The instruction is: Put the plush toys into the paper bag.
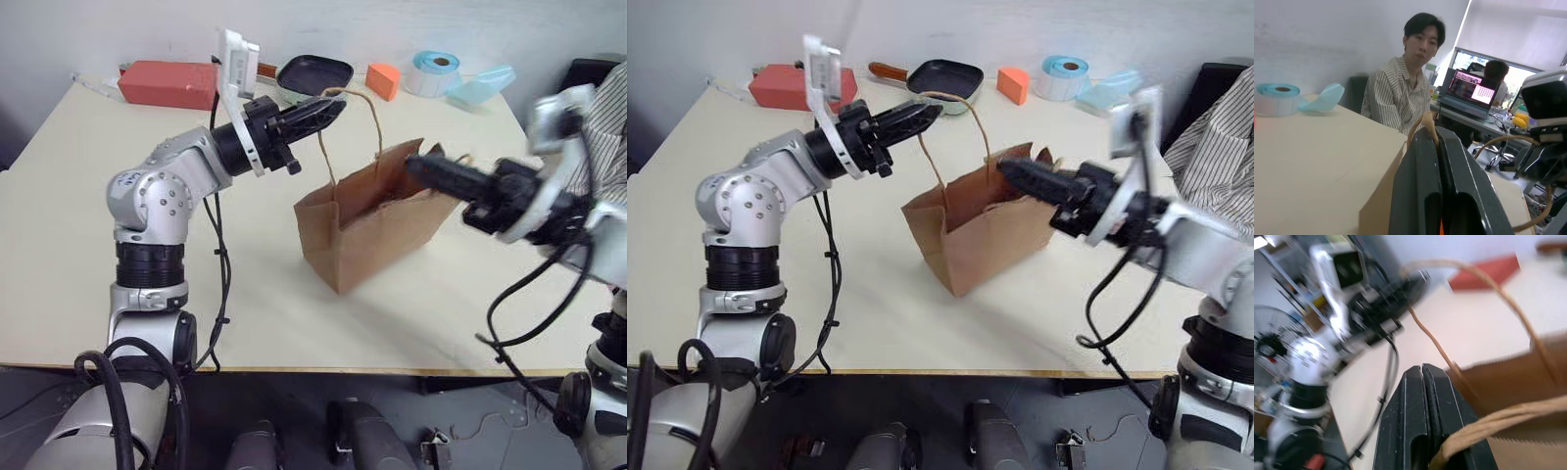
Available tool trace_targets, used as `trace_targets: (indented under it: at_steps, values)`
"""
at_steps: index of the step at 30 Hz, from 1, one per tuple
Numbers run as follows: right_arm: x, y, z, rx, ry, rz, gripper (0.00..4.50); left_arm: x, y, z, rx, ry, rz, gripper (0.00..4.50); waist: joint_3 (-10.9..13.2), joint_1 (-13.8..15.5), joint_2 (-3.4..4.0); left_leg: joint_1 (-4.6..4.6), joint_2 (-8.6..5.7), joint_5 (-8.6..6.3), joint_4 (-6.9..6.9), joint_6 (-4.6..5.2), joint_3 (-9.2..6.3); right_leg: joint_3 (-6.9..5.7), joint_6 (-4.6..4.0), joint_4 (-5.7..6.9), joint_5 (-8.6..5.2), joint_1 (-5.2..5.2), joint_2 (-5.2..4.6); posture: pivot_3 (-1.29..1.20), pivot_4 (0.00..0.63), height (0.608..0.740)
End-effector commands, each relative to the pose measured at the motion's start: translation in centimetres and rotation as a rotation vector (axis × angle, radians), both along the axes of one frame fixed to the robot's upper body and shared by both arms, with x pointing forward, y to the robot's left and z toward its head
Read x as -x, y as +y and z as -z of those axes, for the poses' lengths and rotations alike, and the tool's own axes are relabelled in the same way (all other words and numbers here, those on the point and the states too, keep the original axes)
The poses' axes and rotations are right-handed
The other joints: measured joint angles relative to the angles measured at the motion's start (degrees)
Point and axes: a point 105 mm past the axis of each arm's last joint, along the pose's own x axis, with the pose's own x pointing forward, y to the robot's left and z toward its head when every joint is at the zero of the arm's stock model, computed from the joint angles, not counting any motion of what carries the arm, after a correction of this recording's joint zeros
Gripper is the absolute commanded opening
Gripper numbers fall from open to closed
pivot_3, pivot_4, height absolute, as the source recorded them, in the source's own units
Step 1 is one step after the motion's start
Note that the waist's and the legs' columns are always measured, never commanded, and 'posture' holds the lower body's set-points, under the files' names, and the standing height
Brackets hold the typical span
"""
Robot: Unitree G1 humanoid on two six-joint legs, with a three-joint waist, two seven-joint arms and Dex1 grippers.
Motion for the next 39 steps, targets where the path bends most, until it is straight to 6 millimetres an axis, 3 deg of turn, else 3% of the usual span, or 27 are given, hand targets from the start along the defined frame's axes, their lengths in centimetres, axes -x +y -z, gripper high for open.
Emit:
trace_targets:
  at_steps: [1, 4, 10, 14, 15, 19, 21, 25, 28, 30, 36, 39]
  values:
    - [-0.3, -0.5, -0.5, 0.038, -0.090, 0.078, 0.02, 0.9, -0.6, 0.5, -0.028, -0.040, 0.012, 0.00, 0.0, 0.2, 0.00, -0.08, 0.00, 0.00, 0.00, 0.01, 0.00, 0.00, 0.01, -0.01, 0.00, -0.07, -0.01, 0.00, 0.150, 0.740]
    - [0.0, -0.6, -1.2, -0.001, -0.139, 0.079, 0.02, 0.8, 0.2, 0.6, -0.009, -0.014, 0.001, 0.00, 0.0, 0.3, 0.00, -0.29, 0.02, 0.00, 0.08, 0.01, -0.02, -0.03, 0.01, 0.04, 0.01, -0.27, -0.01, 0.00, 0.150, 0.740]
    - [3.3, -0.7, -3.2, -0.066, -0.265, -0.027, 1.95, 3.1, 3.7, -2.4, 0.109, -0.044, 0.073, 1.81, 0.0, 0.2, 0.00, -0.38, 0.03, 0.00, 0.12, 0.01, -0.06, -0.07, 0.01, 0.09, 0.01, -0.34, -0.01, 0.00, 0.150, 0.740]
    - [4.4, -2.0, -3.0, -0.025, -0.285, 0.003, 3.33, 4.7, 6.1, -1.8, 0.062, -0.038, 0.078, 3.03, 0.0, 0.3, 0.00, -0.39, 0.04, 0.00, 0.13, 0.01, -0.15, -0.16, 0.01, 0.02, 0.00, -0.28, -0.03, 0.00, 0.150, 0.740]
    - [4.6, -2.4, -2.8, -0.005, -0.286, 0.022, 3.35, 5.0, 6.6, -1.2, 0.037, -0.033, 0.075, 3.31, 0.0, 0.3, 0.01, -0.36, 0.03, 0.00, 0.12, 0.01, -0.16, -0.16, 0.01, 0.00, 0.01, -0.25, -0.04, 0.00, 0.150, 0.740]
    - [5.9, -3.6, -2.8, 0.019, -0.284, 0.038, 3.35, 5.4, 7.8, 2.4, -0.129, -0.018, 0.013, 4.47, 0.0, 0.3, 0.00, -0.26, 0.03, 0.00, 0.13, 0.02, -0.17, -0.15, 0.01, 0.01, 0.00, -0.16, -0.04, 0.00, 0.150, 0.740]
    - [7.2, -3.8, -1.9, 0.080, -0.273, 0.004, 3.35, 5.3, 7.9, 4.6, -0.227, -0.033, -0.014, 4.47, 0.0, 0.4, 0.01, -0.22, 0.02, 0.00, 0.13, 0.02, -0.24, -0.20, 0.01, -0.07, 0.00, -0.06, -0.04, 0.00, 0.150, 0.740]
    - [8.8, -2.8, 2.2, 0.217, -0.205, -0.093, 3.35, 4.7, 6.3, 7.1, -0.262, -0.057, 0.019, 4.47, 0.0, 1.0, -0.06, -0.05, 0.02, -0.04, -0.07, 0.08, -0.33, -0.26, 0.02, -0.38, 0.01, 0.25, -0.04, 0.00, 0.150, 0.740]
    - [6.4, -2.3, 5.3, 0.321, -0.186, -0.032, 2.77, 4.0, 4.9, 8.2, -0.280, -0.087, 0.066, 4.50, -0.1, 0.9, -0.16, -0.07, 0.00, -0.07, 0.04, 0.14, -0.34, -0.25, 0.17, -0.46, 0.09, 0.29, -0.04, 0.00, 0.150, 0.740]
    - [4.6, -1.3, 7.1, 0.403, -0.217, -0.018, 2.13, 3.7, 4.1, 8.6, -0.296, -0.111, 0.099, 4.50, -0.1, 0.2, -0.16, -0.09, 0.00, -0.08, 0.13, 0.15, -0.33, -0.25, 0.19, -0.42, 0.11, 0.30, -0.04, 0.00, 0.150, 0.740]
    - [-1.3, 2.9, 8.9, 0.457, -0.328, 0.074, 0.04, 3.4, 2.4, 9.1, -0.320, -0.156, 0.179, 4.50, -0.1, -0.5, -0.12, -0.02, 0.02, -0.03, 0.20, 0.06, -0.18, -0.13, 0.15, -0.09, 0.09, 0.12, 0.01, 0.00, 0.150, 0.740]
    - [-2.9, 3.4, 9.0, 0.452, -0.336, 0.128, 0.04, 3.6, 2.1, 9.3, -0.325, -0.161, 0.195, 4.50, -0.1, -0.1, -0.12, -0.08, 0.02, -0.03, 0.17, 0.06, -0.18, -0.15, 0.11, -0.11, 0.07, 0.05, -0.02, 0.00, 0.150, 0.740]
